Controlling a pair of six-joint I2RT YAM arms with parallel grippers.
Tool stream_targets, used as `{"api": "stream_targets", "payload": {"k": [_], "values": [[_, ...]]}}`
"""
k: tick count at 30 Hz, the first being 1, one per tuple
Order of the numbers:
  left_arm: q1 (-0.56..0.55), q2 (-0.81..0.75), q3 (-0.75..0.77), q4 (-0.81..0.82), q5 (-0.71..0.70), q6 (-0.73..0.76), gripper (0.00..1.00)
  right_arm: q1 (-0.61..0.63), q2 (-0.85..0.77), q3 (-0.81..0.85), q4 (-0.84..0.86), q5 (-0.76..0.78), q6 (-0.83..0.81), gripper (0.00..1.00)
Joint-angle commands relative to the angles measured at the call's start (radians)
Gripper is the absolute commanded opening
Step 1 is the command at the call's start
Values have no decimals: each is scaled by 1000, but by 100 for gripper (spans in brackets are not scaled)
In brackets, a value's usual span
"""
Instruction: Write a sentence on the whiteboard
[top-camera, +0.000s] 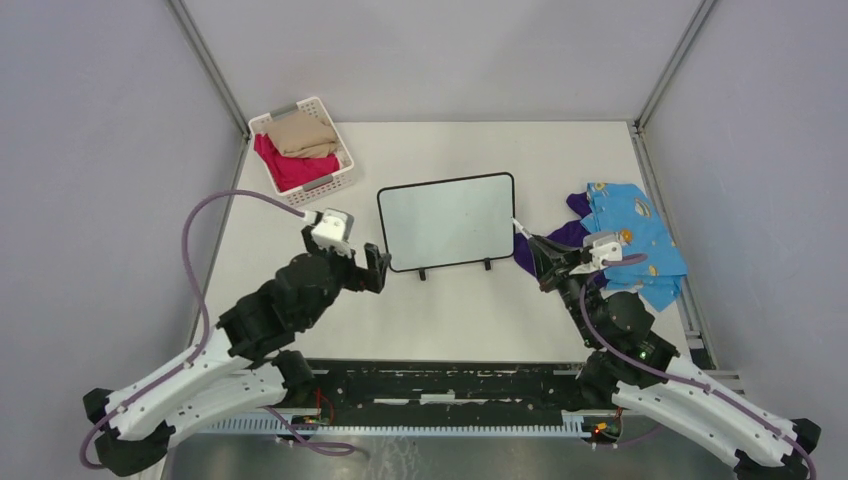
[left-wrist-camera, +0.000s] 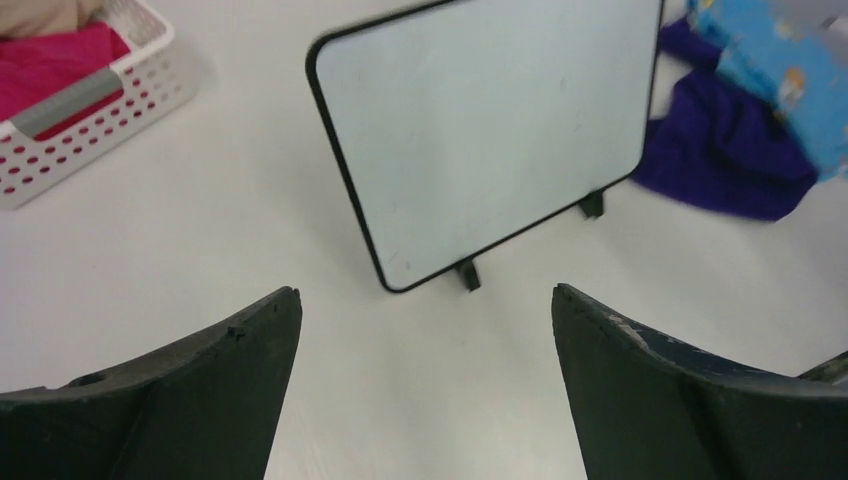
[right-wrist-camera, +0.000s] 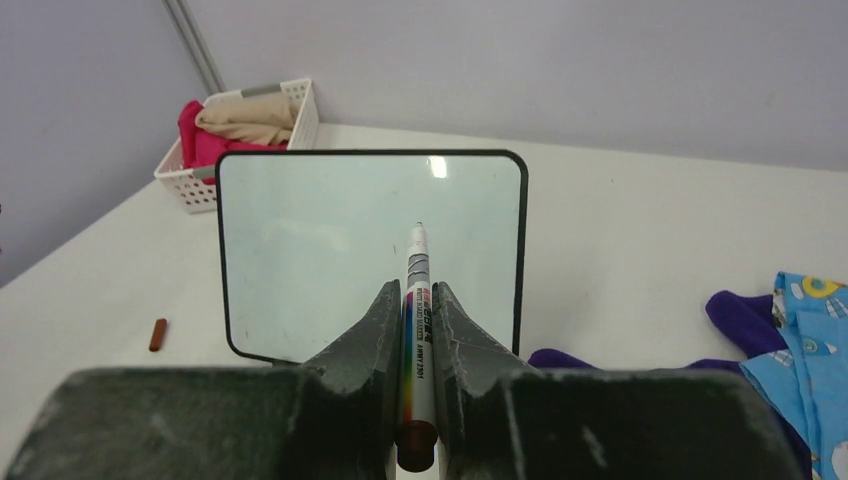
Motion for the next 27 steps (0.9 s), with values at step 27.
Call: {"api": "stream_targets", "payload": {"k": [27], "values": [[20,454,-99,148,95,-315,99,2,-1,-102,38,-18,64,0]]}}
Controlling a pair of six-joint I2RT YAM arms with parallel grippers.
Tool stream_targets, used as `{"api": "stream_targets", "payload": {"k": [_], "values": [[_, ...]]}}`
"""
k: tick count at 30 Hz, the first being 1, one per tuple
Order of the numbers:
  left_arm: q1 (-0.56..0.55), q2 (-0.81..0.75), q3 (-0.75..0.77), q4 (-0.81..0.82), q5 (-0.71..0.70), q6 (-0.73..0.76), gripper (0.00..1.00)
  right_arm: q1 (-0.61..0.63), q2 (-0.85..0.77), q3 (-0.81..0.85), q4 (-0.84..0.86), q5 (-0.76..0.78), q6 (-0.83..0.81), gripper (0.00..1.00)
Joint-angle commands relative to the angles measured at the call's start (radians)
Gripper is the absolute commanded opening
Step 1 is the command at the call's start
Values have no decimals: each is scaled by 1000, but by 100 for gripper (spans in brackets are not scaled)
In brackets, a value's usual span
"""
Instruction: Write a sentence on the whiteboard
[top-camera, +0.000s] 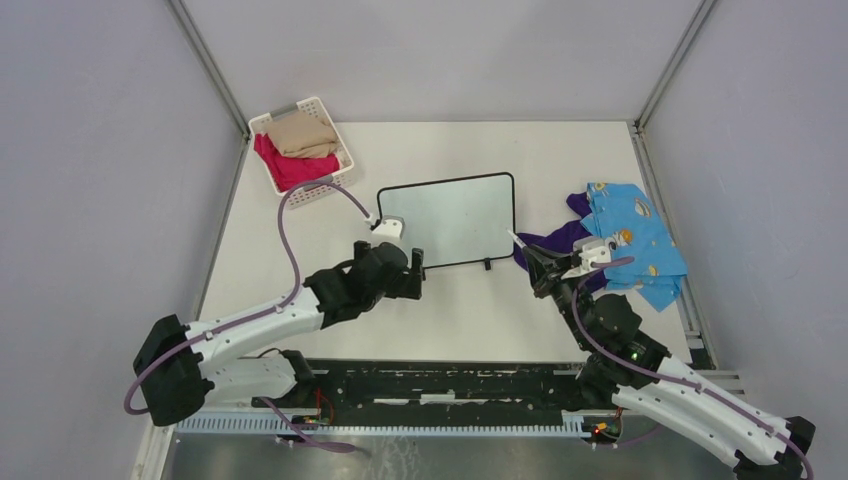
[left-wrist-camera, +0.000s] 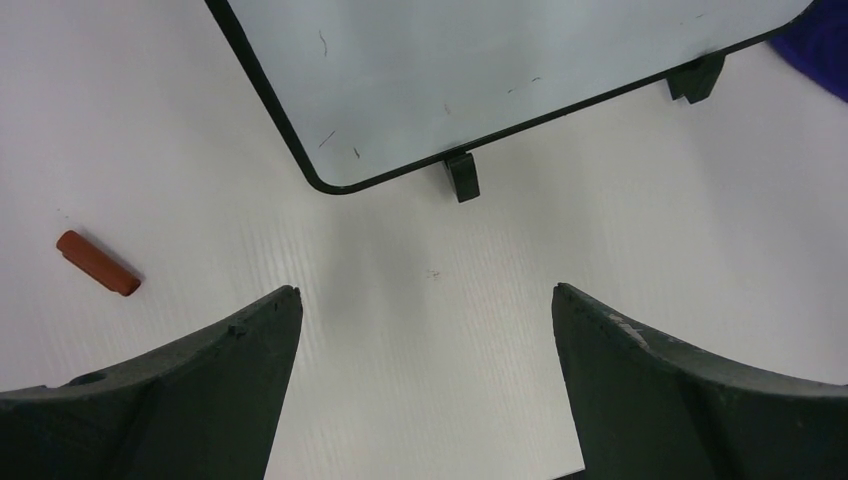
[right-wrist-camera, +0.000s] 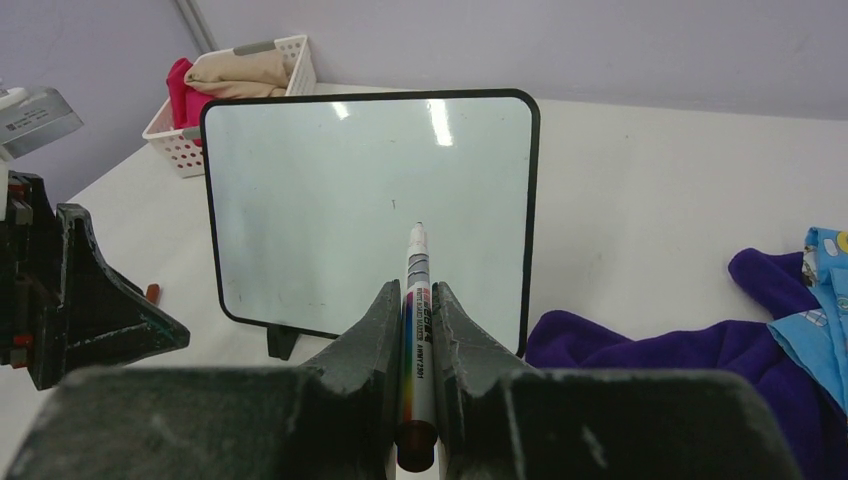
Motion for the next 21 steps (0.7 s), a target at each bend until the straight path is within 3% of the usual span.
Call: {"api": "stream_targets", "payload": {"k": [1,9,13,21], "values": [[29,-31,-8,110,63,-59,99,3,11,-13,50,-19,17,0],[40,164,19,164,114,-168,87,2,16,-10,61,-26,20,0],[40,258,32,196,106,-174,76,3,5,10,41,-21,11,0],[38,378,87,216,31,-154,70,2,-18,11,15,-15,12,0]]}}
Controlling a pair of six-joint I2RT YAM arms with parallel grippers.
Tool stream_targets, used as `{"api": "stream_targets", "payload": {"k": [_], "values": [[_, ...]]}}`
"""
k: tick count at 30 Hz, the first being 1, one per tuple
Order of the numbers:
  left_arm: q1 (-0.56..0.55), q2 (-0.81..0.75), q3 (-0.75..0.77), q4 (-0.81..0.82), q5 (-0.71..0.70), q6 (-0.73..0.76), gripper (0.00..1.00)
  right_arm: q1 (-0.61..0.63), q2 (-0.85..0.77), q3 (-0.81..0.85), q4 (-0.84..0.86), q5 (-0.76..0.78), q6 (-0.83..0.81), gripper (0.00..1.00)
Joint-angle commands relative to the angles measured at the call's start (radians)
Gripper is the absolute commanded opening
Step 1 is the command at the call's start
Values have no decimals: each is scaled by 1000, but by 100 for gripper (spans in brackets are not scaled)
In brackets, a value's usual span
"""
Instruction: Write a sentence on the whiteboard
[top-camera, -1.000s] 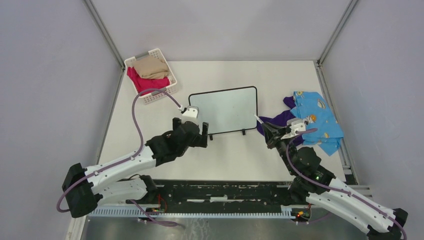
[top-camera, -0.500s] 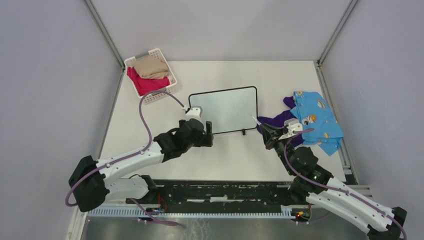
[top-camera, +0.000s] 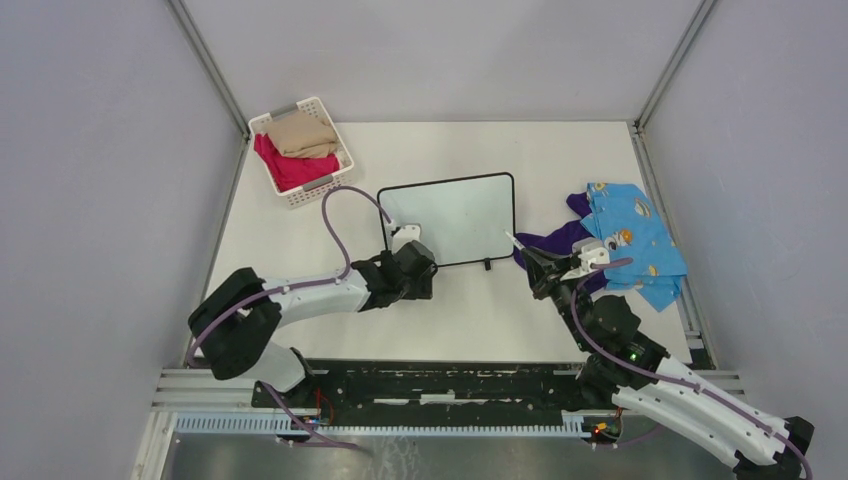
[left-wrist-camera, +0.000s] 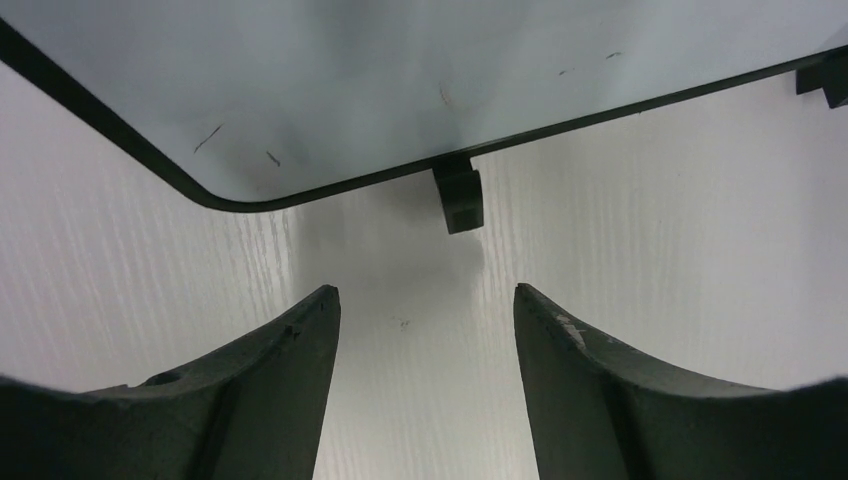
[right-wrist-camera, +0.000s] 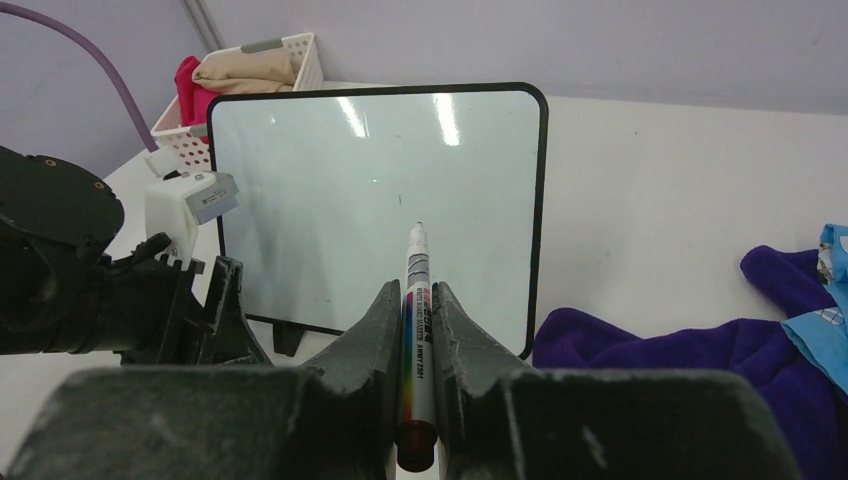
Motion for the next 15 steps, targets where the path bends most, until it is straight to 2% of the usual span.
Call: {"api": "stream_targets", "payload": {"k": [1,11,15], "values": [[-1,41,71,76,-67,-17,69,3,-15,31,2,9,0,0],[-22,162,140,86,-132,-15,54,2,-11,43,-4,15,-11,0],[-21,184,143,85,-143,-25,40,3,-16,41,-15,17,-13,0]]}}
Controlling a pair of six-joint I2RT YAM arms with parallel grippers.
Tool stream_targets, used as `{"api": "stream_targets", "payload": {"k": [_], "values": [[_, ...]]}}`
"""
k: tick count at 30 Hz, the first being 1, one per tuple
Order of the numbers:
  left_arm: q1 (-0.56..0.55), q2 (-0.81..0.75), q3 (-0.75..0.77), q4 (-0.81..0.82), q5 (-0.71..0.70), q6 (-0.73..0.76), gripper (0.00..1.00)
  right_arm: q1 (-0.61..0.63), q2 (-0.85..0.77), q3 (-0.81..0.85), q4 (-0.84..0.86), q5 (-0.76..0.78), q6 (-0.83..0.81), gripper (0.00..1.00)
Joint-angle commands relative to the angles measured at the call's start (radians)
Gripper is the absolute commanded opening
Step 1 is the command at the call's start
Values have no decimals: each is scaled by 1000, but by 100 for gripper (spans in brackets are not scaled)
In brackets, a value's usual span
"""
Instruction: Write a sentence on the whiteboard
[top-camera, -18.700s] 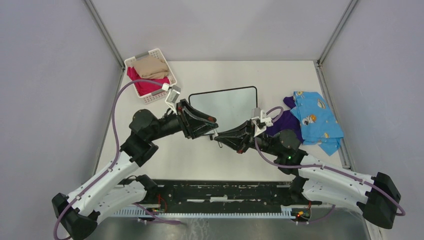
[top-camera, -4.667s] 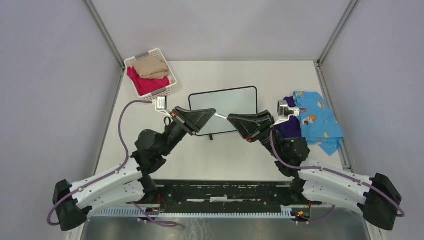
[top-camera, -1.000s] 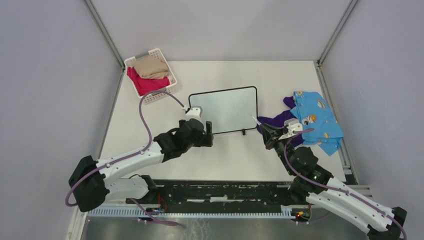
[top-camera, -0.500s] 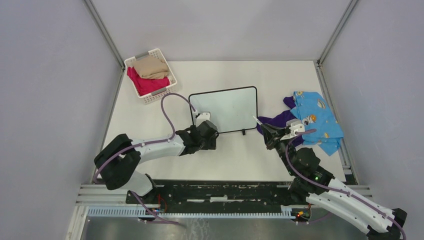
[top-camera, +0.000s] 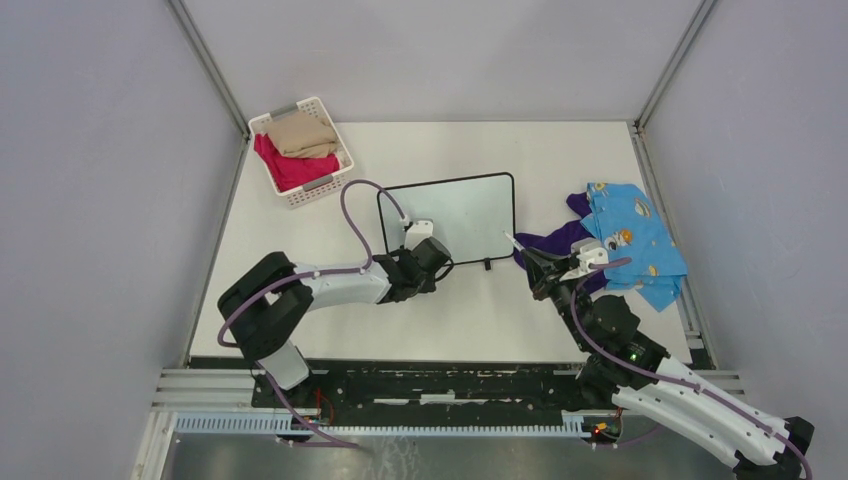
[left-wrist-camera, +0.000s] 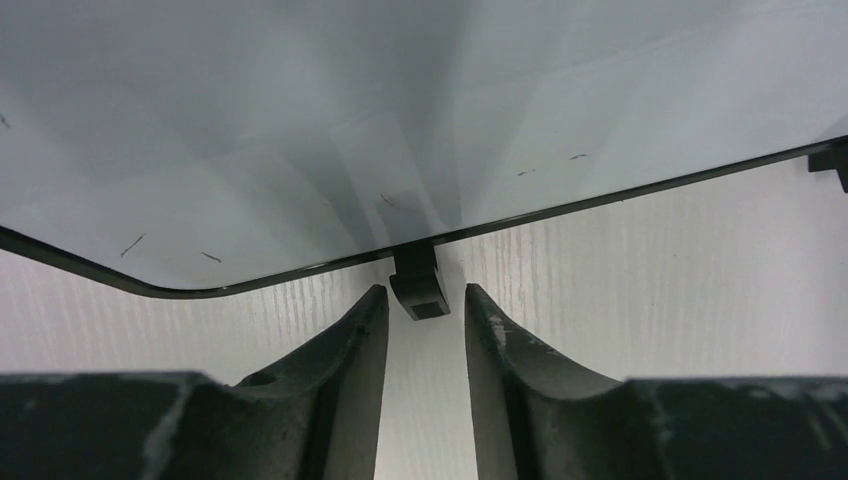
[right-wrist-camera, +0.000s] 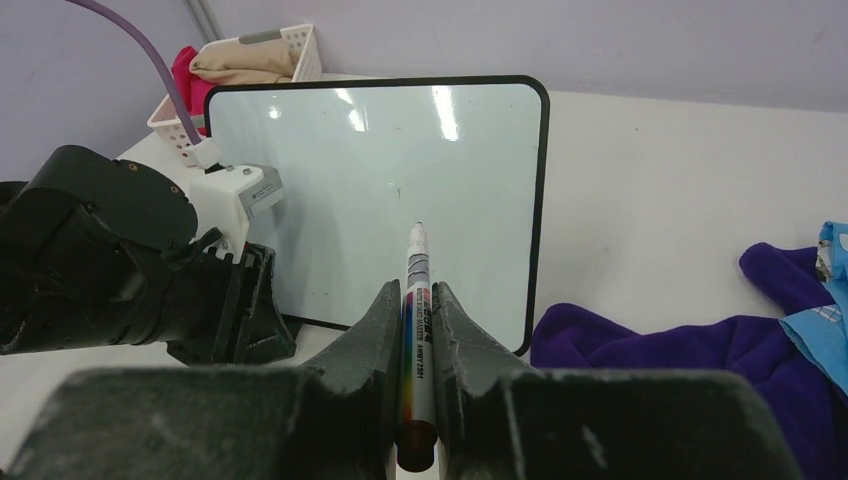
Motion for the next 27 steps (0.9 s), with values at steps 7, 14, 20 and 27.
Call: {"api": "stream_targets", "payload": {"k": [7,14,20,27], "values": [[-5,22,24,41,-63,-29,21,2,-23,35,-15,19,-4,0],[-13,-9,-18,33,-51,-33,11,2,-30,26,-16,22,3,0],[-40,-39,-32,5,-62,-50,9,3,-32,23,-14,16,9,0],[-68,-62,-46,-18,-80,-70,9,2,-42,22,-18,12,13,0]]}}
